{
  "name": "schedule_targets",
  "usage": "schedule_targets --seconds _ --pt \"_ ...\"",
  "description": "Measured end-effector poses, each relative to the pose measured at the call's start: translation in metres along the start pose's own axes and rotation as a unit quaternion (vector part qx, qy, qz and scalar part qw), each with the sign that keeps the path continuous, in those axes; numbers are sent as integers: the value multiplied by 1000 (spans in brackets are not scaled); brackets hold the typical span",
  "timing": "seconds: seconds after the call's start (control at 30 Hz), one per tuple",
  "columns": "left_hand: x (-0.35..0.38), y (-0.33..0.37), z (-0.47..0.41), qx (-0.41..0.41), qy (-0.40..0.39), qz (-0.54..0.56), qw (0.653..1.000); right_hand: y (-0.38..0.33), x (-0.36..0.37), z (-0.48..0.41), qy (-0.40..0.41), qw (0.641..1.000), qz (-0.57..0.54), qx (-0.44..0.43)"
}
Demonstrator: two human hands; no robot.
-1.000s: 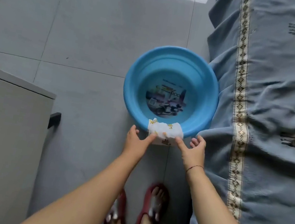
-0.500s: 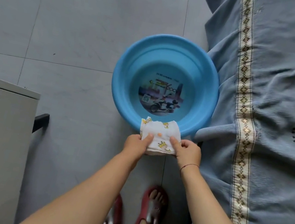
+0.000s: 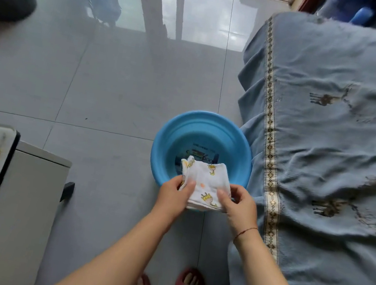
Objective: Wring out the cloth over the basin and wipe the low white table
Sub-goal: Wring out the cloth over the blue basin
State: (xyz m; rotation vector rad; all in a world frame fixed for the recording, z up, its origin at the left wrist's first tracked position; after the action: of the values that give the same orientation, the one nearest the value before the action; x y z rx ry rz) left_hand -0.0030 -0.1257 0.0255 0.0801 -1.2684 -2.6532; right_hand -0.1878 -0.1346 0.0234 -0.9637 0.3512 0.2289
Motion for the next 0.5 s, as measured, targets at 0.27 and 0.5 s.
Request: schedule_targets --seconds 0.27,0.5 --pt "-35 137 83 74 -17 45 996 -148 -14 71 -39 995 -37 -82" --pt "-91 252 168 151 -14 53 987 -278 -6 152 -86 986 -14 -141"
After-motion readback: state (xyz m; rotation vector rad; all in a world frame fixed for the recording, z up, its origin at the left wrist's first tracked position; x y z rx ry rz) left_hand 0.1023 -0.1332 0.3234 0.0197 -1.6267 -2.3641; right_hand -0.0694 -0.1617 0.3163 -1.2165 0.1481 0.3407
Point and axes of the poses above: each hand's wrist, its own z-axis away from the middle knuckle, its own x-axis out of the palm, y = z × x, the point moved 9 cm from there along -z, towards the middle knuckle, and after that the axes turned 13 degrees about z, right-handed, at the moved point
